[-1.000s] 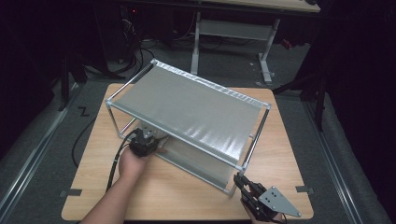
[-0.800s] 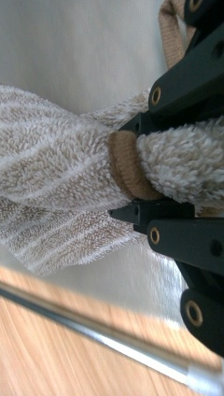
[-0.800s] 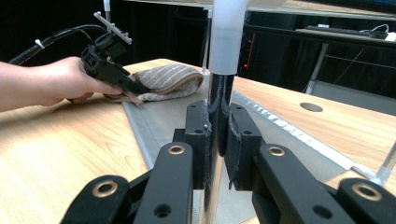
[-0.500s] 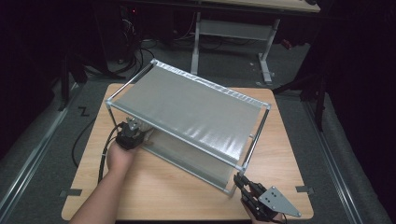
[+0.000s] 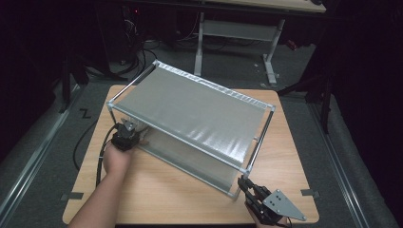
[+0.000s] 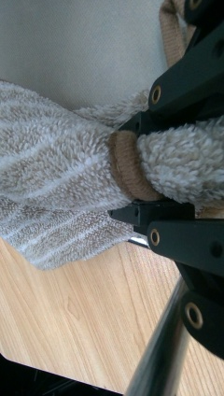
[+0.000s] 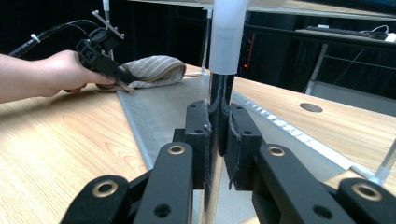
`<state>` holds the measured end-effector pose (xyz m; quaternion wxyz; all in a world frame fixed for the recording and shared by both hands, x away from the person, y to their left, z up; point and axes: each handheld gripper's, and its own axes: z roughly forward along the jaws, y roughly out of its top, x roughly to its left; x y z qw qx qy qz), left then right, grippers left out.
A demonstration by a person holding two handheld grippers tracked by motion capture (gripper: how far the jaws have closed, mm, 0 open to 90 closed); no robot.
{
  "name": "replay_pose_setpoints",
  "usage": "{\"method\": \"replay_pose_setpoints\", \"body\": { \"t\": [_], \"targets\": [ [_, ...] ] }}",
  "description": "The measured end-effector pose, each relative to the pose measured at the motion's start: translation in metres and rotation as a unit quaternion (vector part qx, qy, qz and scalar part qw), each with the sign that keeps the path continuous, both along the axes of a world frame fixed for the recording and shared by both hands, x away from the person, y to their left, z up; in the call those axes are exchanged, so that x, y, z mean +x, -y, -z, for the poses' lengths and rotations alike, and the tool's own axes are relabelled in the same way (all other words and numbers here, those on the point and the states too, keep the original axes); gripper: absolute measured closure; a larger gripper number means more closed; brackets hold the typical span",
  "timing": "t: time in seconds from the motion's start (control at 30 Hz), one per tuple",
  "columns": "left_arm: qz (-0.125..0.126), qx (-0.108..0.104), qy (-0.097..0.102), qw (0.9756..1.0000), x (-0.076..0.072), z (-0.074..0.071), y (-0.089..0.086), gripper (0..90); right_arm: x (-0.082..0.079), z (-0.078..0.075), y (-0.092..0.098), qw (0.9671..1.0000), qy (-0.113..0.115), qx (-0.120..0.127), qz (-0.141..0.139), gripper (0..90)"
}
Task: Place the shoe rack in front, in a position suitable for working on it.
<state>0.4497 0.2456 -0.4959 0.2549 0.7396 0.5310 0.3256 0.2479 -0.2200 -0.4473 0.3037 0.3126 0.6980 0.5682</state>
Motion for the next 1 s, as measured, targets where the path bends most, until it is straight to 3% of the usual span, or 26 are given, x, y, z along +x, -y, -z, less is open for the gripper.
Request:
{"method": "replay_pose_setpoints", "body": {
  "t": [0.1, 0.4, 0.57, 0.6, 0.7, 0.77, 0.83, 1.0],
  "targets": [
    [-0.004, -0.008, 0.003, 1.0000, 0.000, 0.001, 0.001, 68.2, 0.000, 0.000, 0.000, 1.0000, 0.000, 0.000, 0.001, 81.1],
    [0.016, -0.029, -0.021, 0.9992, -0.003, -0.001, 0.004, 68.6, 0.001, 0.000, 0.001, 1.0000, -0.002, 0.005, 0.005, 81.2],
    [0.032, -0.039, -0.018, 0.9986, -0.006, -0.001, 0.012, 68.5, 0.001, 0.000, 0.002, 0.9999, -0.003, 0.007, 0.007, 81.2],
    [0.027, -0.053, -0.008, 0.9982, -0.007, 0.001, 0.016, 68.5, 0.001, 0.001, 0.003, 0.9999, -0.003, 0.007, 0.007, 81.3],
    [0.048, -0.053, -0.012, 0.9974, -0.011, 0.001, 0.026, 68.5, 0.001, 0.001, 0.003, 0.9999, -0.004, 0.008, 0.006, 81.3],
    [0.056, -0.064, -0.010, 0.9963, -0.013, 0.002, 0.035, 68.6, 0.001, 0.001, 0.002, 0.9999, -0.003, 0.008, 0.006, 81.3],
    [0.058, -0.051, -0.005, 0.9970, -0.017, 0.001, 0.045, 68.5, 0.001, 0.001, 0.003, 0.9999, -0.004, 0.009, 0.006, 81.3],
    [0.097, -0.054, -0.013, 0.9938, -0.025, 0.002, 0.071, 68.5, 0.001, 0.001, 0.003, 0.9999, -0.004, 0.009, 0.006, 81.3]
  ]
}}
